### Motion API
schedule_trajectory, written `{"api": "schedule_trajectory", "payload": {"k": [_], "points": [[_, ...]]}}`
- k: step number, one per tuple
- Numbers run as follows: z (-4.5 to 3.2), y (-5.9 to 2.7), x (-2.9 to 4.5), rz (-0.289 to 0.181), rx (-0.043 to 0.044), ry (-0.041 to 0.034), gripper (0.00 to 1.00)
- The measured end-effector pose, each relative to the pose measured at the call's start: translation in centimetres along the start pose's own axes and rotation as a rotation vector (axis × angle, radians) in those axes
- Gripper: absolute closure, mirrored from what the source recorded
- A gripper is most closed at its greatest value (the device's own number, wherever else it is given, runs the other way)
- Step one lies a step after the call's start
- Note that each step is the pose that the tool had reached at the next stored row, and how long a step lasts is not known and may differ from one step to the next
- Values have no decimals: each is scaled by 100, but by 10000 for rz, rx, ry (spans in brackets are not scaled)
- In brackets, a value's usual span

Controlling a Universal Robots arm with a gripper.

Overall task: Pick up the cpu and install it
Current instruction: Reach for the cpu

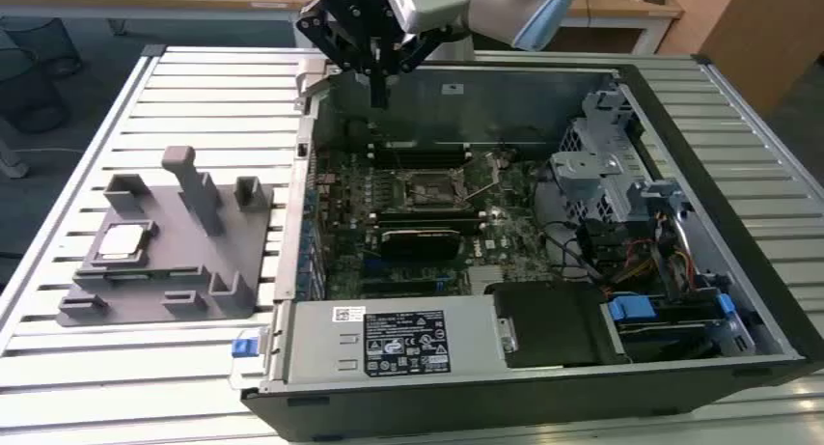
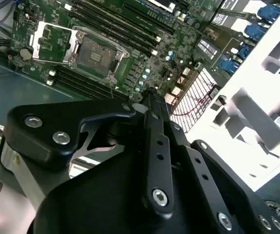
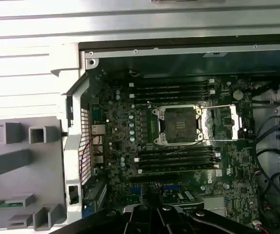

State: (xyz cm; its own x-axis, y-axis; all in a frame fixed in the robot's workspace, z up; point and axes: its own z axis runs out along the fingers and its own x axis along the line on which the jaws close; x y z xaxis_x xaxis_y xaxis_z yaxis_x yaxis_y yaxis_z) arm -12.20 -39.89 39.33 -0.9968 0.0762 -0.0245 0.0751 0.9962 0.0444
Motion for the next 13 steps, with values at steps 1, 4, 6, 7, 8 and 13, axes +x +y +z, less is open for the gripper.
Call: {"api": "schedule_trajectory", "payload": {"k": [1, 4, 6, 7, 8, 13], "points": [[0, 0, 0, 0, 0, 0, 89], [0, -2, 18, 2, -2, -1, 89], [-1, -2, 28, 0, 0, 0, 89], [-1, -2, 33, 0, 1, 0, 89], [-2, -4, 44, 0, 1, 1, 89], [-2, -5, 71, 0, 0, 0, 89]]}}
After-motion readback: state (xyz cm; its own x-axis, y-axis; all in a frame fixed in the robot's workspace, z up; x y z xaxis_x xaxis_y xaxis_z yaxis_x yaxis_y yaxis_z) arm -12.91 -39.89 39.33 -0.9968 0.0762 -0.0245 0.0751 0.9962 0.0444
